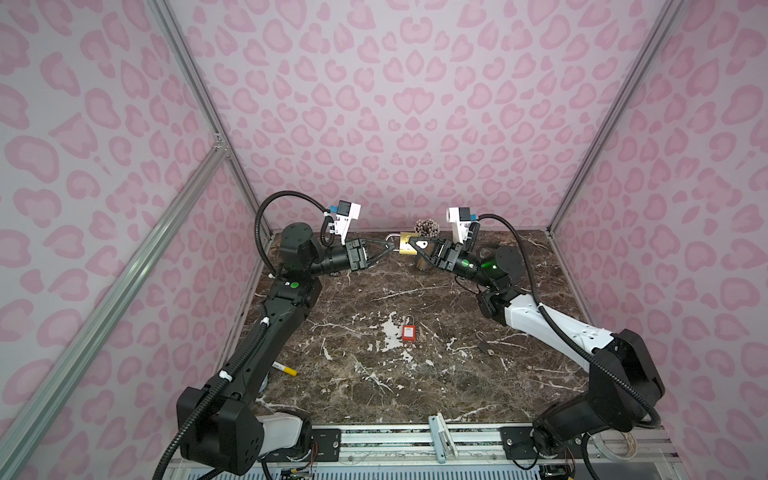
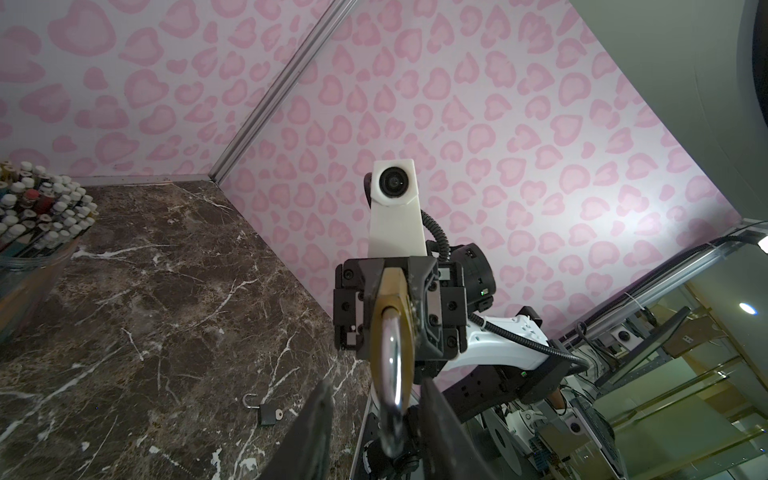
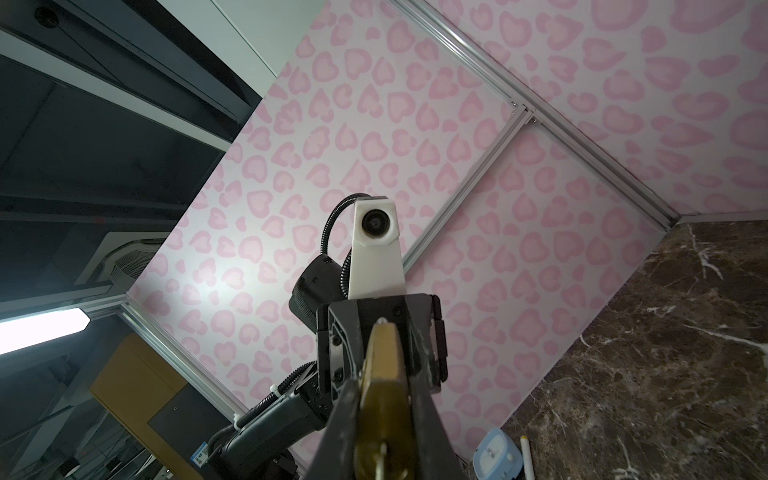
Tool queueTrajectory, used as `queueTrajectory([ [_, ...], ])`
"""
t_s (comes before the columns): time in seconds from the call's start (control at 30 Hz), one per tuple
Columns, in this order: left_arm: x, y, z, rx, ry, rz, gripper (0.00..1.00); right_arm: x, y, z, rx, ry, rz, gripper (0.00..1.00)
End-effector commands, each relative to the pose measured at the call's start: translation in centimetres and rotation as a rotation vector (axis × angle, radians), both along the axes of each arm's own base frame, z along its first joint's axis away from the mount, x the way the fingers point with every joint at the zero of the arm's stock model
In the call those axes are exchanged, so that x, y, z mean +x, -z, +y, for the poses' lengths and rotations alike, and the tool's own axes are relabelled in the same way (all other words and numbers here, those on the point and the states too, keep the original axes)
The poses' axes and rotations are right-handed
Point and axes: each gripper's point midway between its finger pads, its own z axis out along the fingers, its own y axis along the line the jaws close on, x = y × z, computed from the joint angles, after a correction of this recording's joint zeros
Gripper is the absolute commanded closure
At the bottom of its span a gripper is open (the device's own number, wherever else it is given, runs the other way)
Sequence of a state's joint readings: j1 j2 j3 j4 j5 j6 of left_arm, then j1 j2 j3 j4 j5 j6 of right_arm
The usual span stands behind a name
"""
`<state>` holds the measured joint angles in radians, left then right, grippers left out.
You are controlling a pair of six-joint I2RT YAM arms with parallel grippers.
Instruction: Lock with the key
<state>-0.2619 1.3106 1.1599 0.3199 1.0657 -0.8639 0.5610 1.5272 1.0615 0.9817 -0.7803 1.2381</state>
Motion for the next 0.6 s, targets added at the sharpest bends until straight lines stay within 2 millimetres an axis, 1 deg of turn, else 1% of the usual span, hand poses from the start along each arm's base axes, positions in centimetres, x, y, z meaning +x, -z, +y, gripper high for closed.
queueTrajectory([
  [0.0,-0.1,-1.3,0.0,-0.015,0.001,-0.062,0.66,-0.3,-0.6,-0.3,0.027,0.010,-0.046,1.00],
  [0.07,-0.1,-1.4,0.0,-0.016,0.001,-0.063,0.76,-0.3,-0.5,-0.2,0.025,0.006,-0.044,1.00],
  [0.13,-0.1,-1.3,-0.1,-0.015,0.004,-0.060,0.88,-0.3,-0.4,-0.1,0.024,0.002,-0.044,1.00],
  [0.17,-0.1,-1.3,0.0,-0.015,0.003,-0.058,0.96,-0.3,-0.4,0.0,0.025,0.000,-0.042,1.00],
  [0.2,0.0,-1.2,-0.1,-0.015,0.003,-0.053,0.96,-0.3,-0.3,0.0,0.025,-0.001,-0.041,0.98],
  [0.3,0.0,-1.4,0.0,-0.016,0.002,-0.058,0.96,-0.2,-0.2,0.1,0.014,-0.005,-0.033,0.70],
  [0.33,-0.1,-1.5,-0.1,-0.017,0.003,-0.060,0.96,-0.2,-0.3,0.0,0.014,-0.003,-0.034,0.65],
  [0.43,0.0,-1.8,0.0,-0.018,0.002,-0.063,0.96,-0.1,-0.1,-0.3,0.011,0.000,-0.031,0.58],
  [0.57,0.2,-2.0,0.0,-0.023,-0.007,-0.068,0.96,0.2,0.0,-1.0,0.001,0.014,-0.024,0.55],
])
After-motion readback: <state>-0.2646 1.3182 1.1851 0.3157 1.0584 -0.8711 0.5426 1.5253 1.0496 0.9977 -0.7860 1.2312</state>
